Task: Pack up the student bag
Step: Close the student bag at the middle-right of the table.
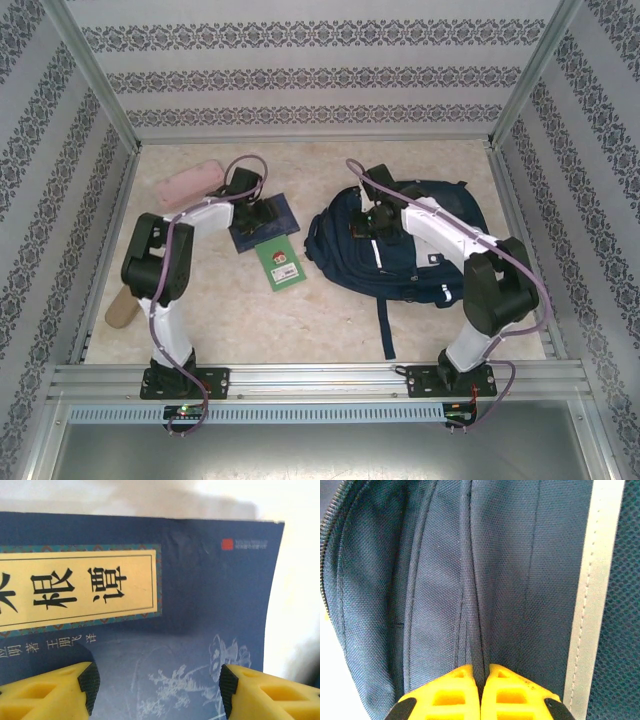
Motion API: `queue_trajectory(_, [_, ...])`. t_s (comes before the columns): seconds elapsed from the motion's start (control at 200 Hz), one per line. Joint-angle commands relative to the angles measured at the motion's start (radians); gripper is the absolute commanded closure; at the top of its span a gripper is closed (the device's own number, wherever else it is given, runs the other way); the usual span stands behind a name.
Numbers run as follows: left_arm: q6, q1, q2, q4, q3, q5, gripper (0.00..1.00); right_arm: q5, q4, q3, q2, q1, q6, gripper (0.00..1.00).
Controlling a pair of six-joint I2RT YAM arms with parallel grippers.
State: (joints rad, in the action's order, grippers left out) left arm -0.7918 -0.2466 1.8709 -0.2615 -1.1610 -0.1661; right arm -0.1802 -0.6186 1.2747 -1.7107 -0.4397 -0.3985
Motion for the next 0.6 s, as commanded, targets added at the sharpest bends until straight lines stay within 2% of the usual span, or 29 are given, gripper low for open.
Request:
queue_trajectory(0.0, [-0.083, 0.004, -0.081, -0.006, 0.154, 0.032, 0.32, 0.066, 0.001, 0.049, -0.052, 0.019, 0.041, 0.96])
queue_trajectory(0.07, [-0.101, 0.005, -0.146, -0.011, 0.233, 0.038, 0.32, 0.053, -0.012, 0.069, -0.076, 0.019, 0.038, 0.93])
queue_trajectory(0.125, [-0.109, 0.004, -0.193, -0.022, 0.279, 0.037, 0.32, 0.041, -0.027, 0.091, -0.087, 0.015, 0.037, 0.83])
queue_trajectory(0.21, [-0.140, -0.003, -0.276, -0.010, 0.352, 0.011, 0.32, 0.041, -0.030, 0.111, -0.079, -0.003, 0.031, 0.78])
queue_trajectory(0.295, [-0.156, -0.012, -0.355, -0.013, 0.386, -0.011, 0.31, 0.041, -0.021, 0.128, -0.055, -0.029, 0.012, 0.67])
queue_trajectory(0.47, [-0.056, 0.008, -0.480, -0.130, 0.321, 0.020, 0.25, -0.004, 0.043, 0.142, -0.024, -0.101, -0.057, 0.65])
queue_trajectory(0.599, [0.072, 0.109, -0.461, -0.172, 0.244, -0.016, 0.24, -0.055, 0.107, 0.138, -0.048, -0.198, -0.117, 0.67])
